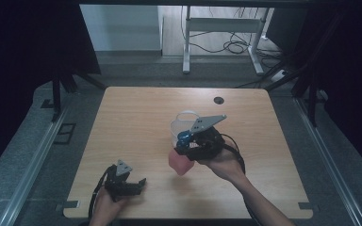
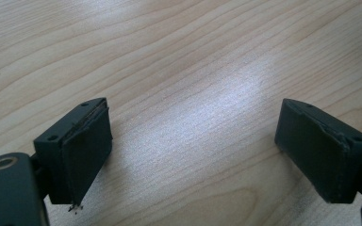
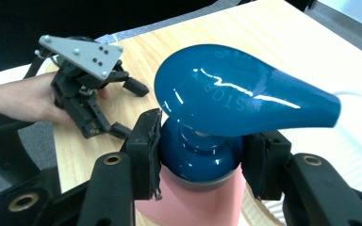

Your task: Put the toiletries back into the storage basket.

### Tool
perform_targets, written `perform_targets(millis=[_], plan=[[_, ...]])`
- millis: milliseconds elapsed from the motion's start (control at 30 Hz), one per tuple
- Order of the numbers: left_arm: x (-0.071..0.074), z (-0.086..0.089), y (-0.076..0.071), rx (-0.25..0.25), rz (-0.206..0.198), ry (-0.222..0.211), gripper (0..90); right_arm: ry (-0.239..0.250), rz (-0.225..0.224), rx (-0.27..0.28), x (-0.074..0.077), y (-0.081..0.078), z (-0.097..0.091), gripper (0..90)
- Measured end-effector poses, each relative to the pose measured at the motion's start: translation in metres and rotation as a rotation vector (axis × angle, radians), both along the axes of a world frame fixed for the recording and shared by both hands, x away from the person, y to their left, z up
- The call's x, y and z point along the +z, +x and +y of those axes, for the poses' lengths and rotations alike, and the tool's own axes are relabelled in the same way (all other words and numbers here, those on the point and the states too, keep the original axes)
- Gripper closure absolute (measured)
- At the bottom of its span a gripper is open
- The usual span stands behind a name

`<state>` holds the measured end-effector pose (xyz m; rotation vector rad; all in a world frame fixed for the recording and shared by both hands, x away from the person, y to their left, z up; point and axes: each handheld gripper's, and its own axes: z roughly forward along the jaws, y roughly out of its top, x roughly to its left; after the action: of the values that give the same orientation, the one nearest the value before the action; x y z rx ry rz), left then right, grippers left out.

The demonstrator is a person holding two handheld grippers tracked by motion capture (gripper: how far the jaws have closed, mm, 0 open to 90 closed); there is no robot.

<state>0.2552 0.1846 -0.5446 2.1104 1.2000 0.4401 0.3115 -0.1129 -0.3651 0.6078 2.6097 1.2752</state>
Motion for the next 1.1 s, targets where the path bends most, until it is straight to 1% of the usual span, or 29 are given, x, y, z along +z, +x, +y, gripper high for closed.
perform_targets(millis=[333,433,533,600,633,700,867,1100], plan=[[0.0,0.0,0.0,-0.002,0.001,0.003,11.3,-0.001,-0.015,-0.036,0.012,0.015,-0.003,52.8],[0.0,0.0,0.0,-0.003,0.001,0.002,11.3,-0.001,-0.026,-0.055,0.02,0.022,-0.004,52.8],[0.0,0.0,0.0,-0.003,0.001,0.003,11.3,-0.001,-0.031,-0.064,0.023,0.025,-0.005,52.8],[0.0,0.0,0.0,-0.003,0.001,0.003,11.3,0.0,-0.03,-0.075,0.025,0.029,-0.006,52.8],[0.0,0.0,0.0,-0.004,0.001,0.004,11.3,-0.003,-0.034,-0.087,0.028,0.034,-0.007,52.8],[0.0,0.0,0.0,-0.004,0.001,0.004,11.3,-0.003,-0.034,-0.092,0.028,0.035,-0.008,52.8],[0.0,0.0,0.0,-0.004,0.001,0.003,11.3,-0.008,-0.045,-0.125,0.034,0.047,-0.01,52.8],[0.0,0.0,0.0,-0.004,0.0,0.004,11.3,-0.016,-0.06,-0.159,0.036,0.061,-0.012,52.8]])
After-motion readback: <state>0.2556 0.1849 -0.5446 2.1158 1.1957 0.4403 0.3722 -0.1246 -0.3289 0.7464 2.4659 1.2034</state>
